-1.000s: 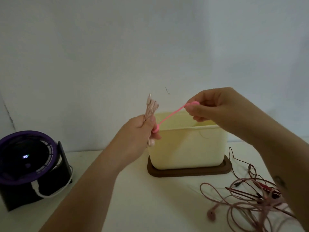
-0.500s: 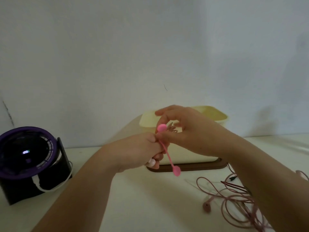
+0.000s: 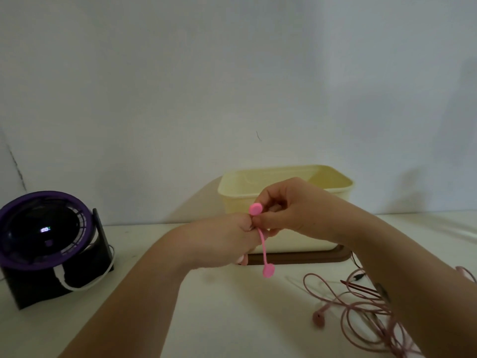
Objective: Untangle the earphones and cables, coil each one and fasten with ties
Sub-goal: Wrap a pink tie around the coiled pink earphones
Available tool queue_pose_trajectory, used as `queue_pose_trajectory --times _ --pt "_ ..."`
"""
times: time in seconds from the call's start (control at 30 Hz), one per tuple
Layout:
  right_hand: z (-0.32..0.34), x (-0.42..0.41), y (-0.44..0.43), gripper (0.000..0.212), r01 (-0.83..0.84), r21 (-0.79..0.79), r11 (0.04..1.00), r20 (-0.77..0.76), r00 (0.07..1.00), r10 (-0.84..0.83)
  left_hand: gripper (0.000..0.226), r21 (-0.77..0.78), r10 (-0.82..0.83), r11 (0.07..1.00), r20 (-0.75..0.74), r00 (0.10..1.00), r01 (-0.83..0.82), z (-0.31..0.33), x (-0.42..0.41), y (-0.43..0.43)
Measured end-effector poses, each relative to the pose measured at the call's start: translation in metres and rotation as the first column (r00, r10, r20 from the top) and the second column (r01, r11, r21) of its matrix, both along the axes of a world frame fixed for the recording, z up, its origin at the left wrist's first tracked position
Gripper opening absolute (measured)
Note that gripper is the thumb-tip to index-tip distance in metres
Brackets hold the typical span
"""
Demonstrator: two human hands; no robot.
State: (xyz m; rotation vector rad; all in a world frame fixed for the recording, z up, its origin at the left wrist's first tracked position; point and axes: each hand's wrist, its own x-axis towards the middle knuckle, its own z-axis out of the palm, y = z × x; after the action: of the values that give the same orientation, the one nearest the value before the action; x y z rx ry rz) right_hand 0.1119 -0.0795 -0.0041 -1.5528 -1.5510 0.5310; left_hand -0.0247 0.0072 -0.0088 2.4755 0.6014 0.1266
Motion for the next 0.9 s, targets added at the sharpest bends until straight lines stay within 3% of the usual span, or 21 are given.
queue_pose_trajectory --times 0.13,0.27,0.37,0.5,0.6,0.77,0.9 --pt "-0.001 0.001 -0.001 0.005 -0.041 -0.026 0.999 -0.021 0.999 0.040 0.014 -0.356 -0.075 0.931 0.038 0.996 0.084 -0.002 -0.007 0.010" --pt "-0.001 0.006 -0.003 0.002 -0.067 -0.020 0.998 -0.055 0.996 0.066 0.022 -0.497 -0.024 0.862 0.158 0.987 0.101 -0.001 -0.006 0.012" --pt "0.003 0.009 -0.006 0.003 -0.083 -0.002 0.997 -0.114 0.990 0.082 0.030 -0.364 -0.049 0.923 0.215 0.975 0.127 -0.001 -0.004 0.010" --pt "0.003 0.017 -0.005 0.027 -0.051 0.054 0.997 -0.239 0.969 0.062 0.035 -0.141 -0.103 0.978 0.303 0.947 0.152 0.002 -0.001 0.004" --pt "0.003 0.022 -0.003 0.027 -0.048 0.080 0.996 -0.414 0.907 0.077 0.038 0.003 -0.112 0.993 0.352 0.929 0.118 0.005 0.003 0.000" --pt "-0.001 0.018 0.004 0.019 -0.105 0.152 0.983 -0.649 0.739 0.180 0.037 0.033 -0.008 0.999 0.454 0.891 -0.008 0.009 0.004 -0.003" --pt "-0.005 0.014 0.006 0.046 -0.160 0.058 0.985 -0.536 0.828 0.166 0.038 -0.030 0.087 0.996 0.556 0.826 -0.085 0.013 0.001 0.002"
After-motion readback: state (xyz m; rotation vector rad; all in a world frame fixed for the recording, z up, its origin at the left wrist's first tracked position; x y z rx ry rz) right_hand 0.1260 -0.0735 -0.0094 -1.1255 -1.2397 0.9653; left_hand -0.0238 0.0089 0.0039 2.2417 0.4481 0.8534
